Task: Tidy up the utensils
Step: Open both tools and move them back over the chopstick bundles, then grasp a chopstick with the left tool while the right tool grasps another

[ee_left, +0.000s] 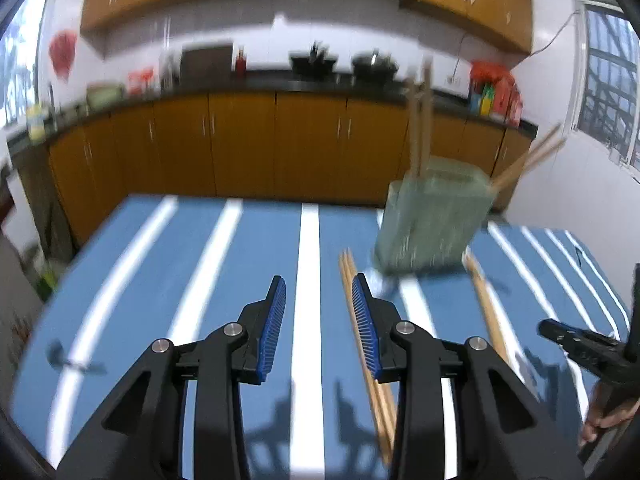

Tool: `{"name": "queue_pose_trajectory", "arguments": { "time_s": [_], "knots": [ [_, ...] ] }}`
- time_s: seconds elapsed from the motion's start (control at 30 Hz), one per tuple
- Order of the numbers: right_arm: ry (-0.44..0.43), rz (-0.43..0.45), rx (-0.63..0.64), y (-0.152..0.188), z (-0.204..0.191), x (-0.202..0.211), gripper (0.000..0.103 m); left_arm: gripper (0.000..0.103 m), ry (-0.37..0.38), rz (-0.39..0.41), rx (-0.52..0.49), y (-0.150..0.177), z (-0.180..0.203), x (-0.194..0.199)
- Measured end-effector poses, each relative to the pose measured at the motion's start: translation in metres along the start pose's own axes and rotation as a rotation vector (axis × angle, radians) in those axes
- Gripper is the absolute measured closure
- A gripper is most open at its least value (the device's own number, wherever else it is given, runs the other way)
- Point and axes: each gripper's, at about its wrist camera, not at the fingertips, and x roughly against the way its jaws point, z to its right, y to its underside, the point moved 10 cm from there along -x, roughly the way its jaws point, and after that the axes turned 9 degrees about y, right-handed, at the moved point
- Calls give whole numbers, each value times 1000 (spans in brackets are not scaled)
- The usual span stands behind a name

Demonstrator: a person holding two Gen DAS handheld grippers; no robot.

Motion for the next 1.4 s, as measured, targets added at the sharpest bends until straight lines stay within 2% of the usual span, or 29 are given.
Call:
{"name": "queue_pose_trajectory", "arguments": {
  "time_s": [0.1,0.27,0.47,0.6,0.77,0.9,1.07,1.27,1.4],
  "knots": [
    [1,-46,7,21,-7,-17,88,67,18,-63,39,30,-2,-12],
    [11,-56,22,20,-12,-23,89,67,49,-121,80,57,-1,-23],
    [45,-53,62,19,-13,-26,90,67,76,-156,107,71,-3,-31],
    [122,-17,120,17,-12,-28,94,70,104,-178,117,78,1,-38],
    [164,-10,21,9,16,-28,95,77,139,-211,118,87,11,-45],
    [164,-9,21,10,24,-26,95,82,162,-235,94,94,21,-50],
    [168,-4,31,9,24,-25,95,86,154,-278,58,103,28,-59],
    [180,0,51,11,24,-24,95,89,119,-283,28,103,28,-61],
    [145,-4,72,16,14,-21,90,89,101,-277,29,101,29,-65]
  ]
}}
